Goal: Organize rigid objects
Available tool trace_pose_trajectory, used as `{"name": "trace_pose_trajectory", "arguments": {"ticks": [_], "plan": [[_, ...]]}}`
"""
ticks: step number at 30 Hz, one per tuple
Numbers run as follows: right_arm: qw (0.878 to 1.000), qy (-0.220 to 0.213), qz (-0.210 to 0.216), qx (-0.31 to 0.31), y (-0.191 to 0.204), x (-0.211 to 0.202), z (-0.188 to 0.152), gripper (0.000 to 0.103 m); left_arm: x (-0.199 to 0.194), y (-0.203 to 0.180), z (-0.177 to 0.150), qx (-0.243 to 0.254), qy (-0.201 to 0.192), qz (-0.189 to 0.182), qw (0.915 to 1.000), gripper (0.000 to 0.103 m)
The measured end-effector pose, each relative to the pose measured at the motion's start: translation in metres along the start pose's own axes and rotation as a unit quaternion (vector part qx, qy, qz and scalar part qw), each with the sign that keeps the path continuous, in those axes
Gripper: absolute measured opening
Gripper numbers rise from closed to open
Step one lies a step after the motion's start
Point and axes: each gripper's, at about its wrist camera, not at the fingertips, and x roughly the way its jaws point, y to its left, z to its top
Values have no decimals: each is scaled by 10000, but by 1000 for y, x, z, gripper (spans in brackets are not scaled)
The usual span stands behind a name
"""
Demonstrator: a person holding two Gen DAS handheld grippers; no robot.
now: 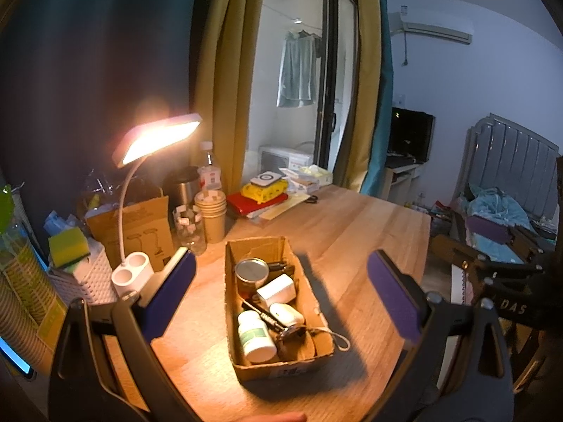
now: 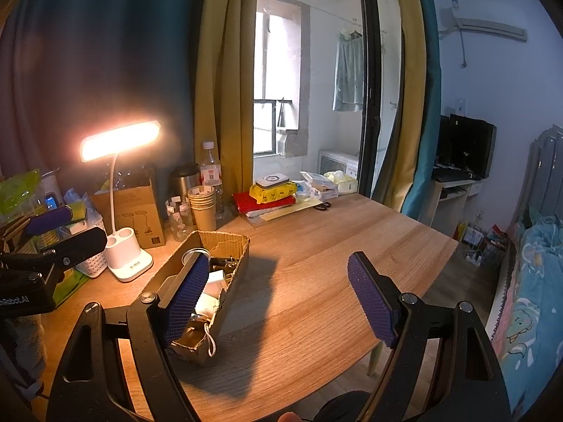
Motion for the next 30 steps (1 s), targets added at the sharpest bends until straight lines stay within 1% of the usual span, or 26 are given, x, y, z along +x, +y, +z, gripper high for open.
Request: {"name": "trace_pose_trajectory", "arguments": {"ticks": [30], "plan": [[10000,22,-7,5,1,-1,1,84,-1,-1,1,-36,19,-28,10000,99]]}}
